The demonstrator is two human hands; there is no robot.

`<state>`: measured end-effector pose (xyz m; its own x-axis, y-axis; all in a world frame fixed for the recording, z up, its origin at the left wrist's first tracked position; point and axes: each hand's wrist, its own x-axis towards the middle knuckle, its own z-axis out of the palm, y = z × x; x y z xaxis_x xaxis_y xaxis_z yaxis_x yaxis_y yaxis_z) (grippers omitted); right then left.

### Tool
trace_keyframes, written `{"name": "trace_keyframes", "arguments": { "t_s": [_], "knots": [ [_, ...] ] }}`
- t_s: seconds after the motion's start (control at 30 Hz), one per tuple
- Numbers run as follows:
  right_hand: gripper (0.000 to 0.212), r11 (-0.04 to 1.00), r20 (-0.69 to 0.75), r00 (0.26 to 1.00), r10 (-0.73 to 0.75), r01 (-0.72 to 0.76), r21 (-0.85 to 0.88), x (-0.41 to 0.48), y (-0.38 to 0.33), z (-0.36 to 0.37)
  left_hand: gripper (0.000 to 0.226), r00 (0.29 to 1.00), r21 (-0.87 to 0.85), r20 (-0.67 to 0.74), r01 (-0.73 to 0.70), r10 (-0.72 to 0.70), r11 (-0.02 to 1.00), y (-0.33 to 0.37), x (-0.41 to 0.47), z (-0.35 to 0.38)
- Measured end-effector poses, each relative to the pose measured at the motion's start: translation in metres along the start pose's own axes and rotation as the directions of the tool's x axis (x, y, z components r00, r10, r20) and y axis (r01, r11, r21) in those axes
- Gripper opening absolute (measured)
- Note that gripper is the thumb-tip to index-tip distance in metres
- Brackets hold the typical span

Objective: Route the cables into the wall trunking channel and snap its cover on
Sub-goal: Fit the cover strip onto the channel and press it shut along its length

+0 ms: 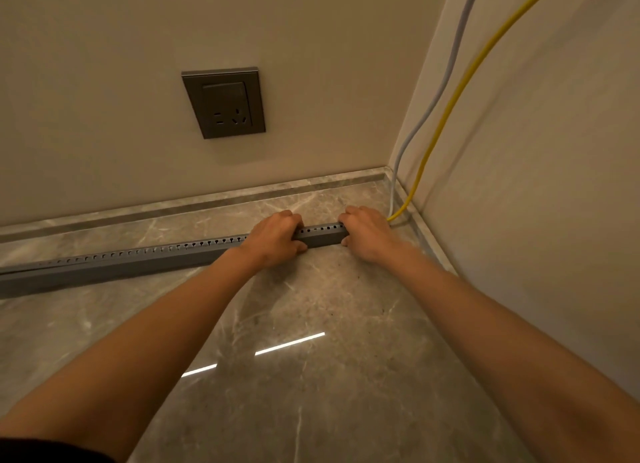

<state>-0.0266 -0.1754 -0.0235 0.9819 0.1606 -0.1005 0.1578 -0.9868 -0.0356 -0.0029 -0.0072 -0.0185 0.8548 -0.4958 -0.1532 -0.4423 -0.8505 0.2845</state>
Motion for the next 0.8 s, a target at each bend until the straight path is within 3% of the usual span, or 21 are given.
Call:
{"name": "trace_keyframes", "arguments": {
  "t_s": [0.2,0.37,0.6,0.8],
  "knots": [
    [0.036,0.972,0.052,0.997,-0.050,0.037,0.231,0.012,-0.040,-0.001,0.036,0.995,0.047,0.034,0.096,-0.098,0.994,-0.040,-0.019,-0.015],
    [0.032,0.953,0.119,0.988,-0.098,0.059,0.297,0.023,-0.061,-0.003,0.034,0.997,0.104,0.034,0.067,-0.071,0.992,-0.046,-0.025,-0.013],
    [0.028,0.958,0.077,0.995,-0.062,0.038,0.286,0.021,-0.063,-0.004,0.031,0.998,0.100,-0.028,0.051,-0.049,0.994,-0.043,-0.026,-0.008],
    [0.036,0.972,0.135,0.988,-0.069,0.036,0.234,0.021,-0.065,-0.003,0.039,0.991,0.082,0.118,0.053,-0.062,0.995,-0.050,-0.024,-0.013]
  ]
}}
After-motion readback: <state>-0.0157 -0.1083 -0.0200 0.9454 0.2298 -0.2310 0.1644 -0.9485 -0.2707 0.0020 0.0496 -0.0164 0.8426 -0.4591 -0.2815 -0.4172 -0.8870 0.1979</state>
